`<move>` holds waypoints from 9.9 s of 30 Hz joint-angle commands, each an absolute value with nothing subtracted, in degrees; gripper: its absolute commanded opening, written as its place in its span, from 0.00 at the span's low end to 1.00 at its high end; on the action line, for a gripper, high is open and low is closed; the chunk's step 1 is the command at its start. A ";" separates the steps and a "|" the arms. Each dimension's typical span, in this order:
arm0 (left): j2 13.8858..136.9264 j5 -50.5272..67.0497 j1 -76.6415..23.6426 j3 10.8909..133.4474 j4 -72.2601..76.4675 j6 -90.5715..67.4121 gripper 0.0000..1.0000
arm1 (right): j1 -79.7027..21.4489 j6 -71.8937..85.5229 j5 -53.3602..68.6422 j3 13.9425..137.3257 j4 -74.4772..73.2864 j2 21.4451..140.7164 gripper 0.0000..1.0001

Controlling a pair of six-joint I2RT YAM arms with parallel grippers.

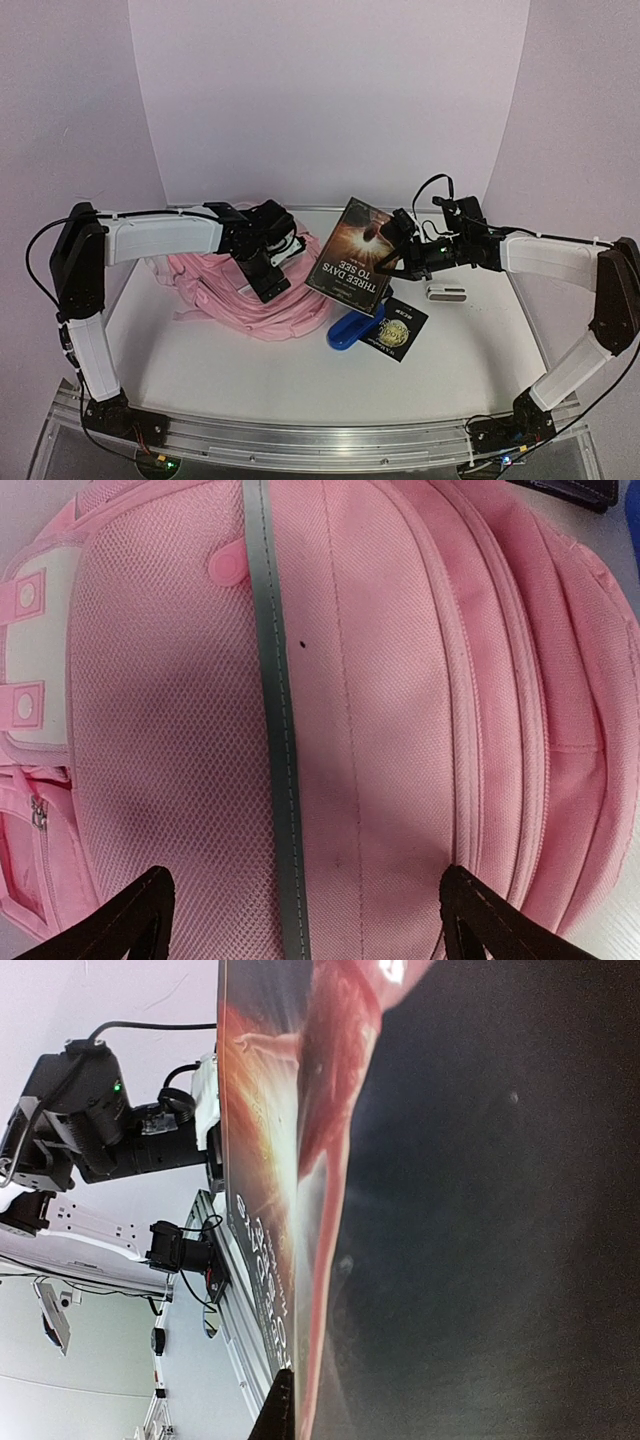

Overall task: Pack the student bag
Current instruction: Place the book in the student bag, then pick up the book from the center of the board.

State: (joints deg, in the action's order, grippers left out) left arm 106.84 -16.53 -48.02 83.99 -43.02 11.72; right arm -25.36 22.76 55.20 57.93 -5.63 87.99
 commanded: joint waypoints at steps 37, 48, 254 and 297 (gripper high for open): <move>111.54 -27.68 -53.18 94.11 -51.91 4.08 0.12 | -24.47 22.79 57.04 58.42 -1.49 86.90 0.00; 94.30 -14.88 -48.96 94.02 -44.17 -4.28 0.00 | -24.49 22.57 58.19 58.25 -1.33 86.22 0.00; 80.22 1.57 -58.01 72.66 -31.52 -13.01 0.81 | -40.02 -95.65 1.67 76.30 -47.36 114.38 0.98; 76.69 0.56 -58.03 71.37 -32.31 -13.63 0.81 | -43.81 -93.95 -1.96 64.55 -41.00 114.27 0.74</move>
State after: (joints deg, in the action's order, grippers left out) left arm 79.38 1.32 -57.82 71.44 -31.62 -13.53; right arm -43.76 -94.06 -1.00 69.94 -45.41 110.65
